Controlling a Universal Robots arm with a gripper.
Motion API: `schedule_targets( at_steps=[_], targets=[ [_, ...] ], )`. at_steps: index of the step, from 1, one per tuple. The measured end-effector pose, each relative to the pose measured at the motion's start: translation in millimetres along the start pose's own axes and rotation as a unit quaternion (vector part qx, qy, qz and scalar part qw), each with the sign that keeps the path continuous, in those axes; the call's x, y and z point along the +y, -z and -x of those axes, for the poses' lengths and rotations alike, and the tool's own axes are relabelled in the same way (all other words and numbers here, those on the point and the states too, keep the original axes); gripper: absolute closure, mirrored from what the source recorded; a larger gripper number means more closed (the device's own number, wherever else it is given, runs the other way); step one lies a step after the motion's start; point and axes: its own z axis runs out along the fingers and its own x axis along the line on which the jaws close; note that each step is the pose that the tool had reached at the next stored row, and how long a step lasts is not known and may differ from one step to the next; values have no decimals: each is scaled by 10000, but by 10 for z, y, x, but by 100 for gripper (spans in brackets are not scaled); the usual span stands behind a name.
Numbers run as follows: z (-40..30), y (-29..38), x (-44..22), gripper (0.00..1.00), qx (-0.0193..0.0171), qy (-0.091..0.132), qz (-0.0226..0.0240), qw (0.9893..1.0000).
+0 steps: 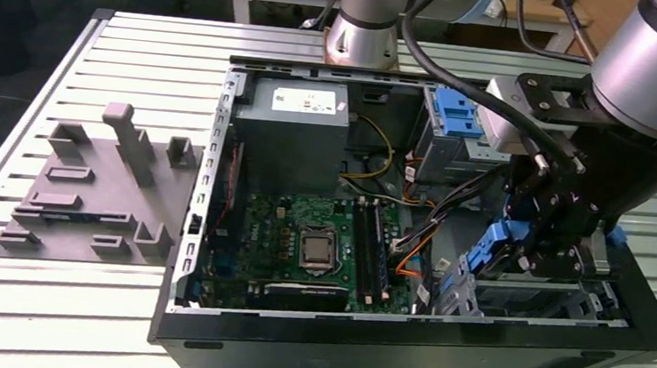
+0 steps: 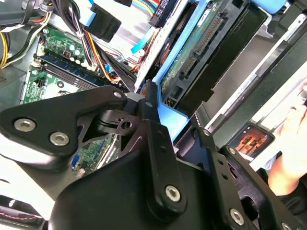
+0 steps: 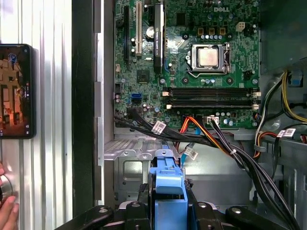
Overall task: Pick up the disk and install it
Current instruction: 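Insert the disk into the insertion slot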
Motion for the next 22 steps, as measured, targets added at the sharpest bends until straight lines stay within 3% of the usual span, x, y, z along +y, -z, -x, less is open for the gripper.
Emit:
schedule_targets(
  at_steps=[8,9,15,18,22],
  targets=[
    [0,-5,0,63,-1,0,0,10000],
    [0,-6,0,56,0,0,0,10000],
    [0,-9,0,58,-1,0,0,10000],
    [0,-11,0,76,-1,0,0,10000],
    [0,-13,0,87,-1,0,0,10000]
  ],
)
